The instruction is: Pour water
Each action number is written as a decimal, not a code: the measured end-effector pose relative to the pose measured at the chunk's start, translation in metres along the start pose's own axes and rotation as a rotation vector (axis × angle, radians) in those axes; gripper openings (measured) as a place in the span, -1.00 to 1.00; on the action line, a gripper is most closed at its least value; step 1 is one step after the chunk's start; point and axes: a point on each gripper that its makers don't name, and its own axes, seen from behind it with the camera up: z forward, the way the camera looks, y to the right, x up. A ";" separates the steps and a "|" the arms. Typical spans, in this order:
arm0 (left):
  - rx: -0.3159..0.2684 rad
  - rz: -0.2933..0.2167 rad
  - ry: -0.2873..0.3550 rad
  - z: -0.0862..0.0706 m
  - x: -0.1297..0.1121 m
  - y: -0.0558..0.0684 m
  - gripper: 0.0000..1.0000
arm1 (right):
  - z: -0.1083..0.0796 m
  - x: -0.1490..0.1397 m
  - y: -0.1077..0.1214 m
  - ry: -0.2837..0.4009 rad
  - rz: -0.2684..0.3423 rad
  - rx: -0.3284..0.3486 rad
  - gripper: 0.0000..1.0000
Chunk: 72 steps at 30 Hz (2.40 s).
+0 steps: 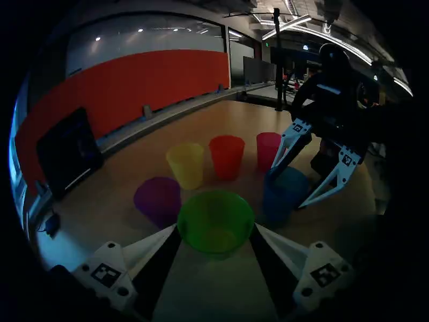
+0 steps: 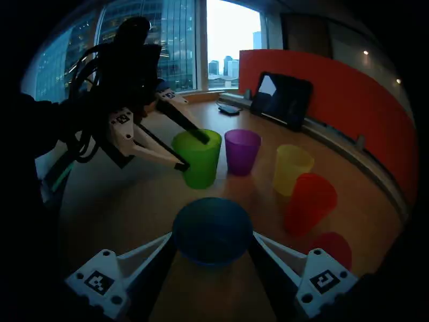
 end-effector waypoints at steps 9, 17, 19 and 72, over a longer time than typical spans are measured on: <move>0.026 0.000 0.042 -0.017 0.014 0.001 0.73 | -0.011 0.011 -0.001 0.031 0.001 -0.029 0.81; 0.049 -0.009 0.097 -0.033 0.029 0.002 0.73 | -0.026 0.037 -0.001 0.103 0.008 -0.052 0.81; 0.058 -0.009 0.116 -0.038 0.034 0.002 0.73 | -0.030 0.045 0.000 0.124 0.009 -0.059 0.81; 0.110 -0.073 0.495 -0.113 0.137 0.001 0.73 | -0.097 0.204 0.016 0.519 -0.041 -0.154 0.81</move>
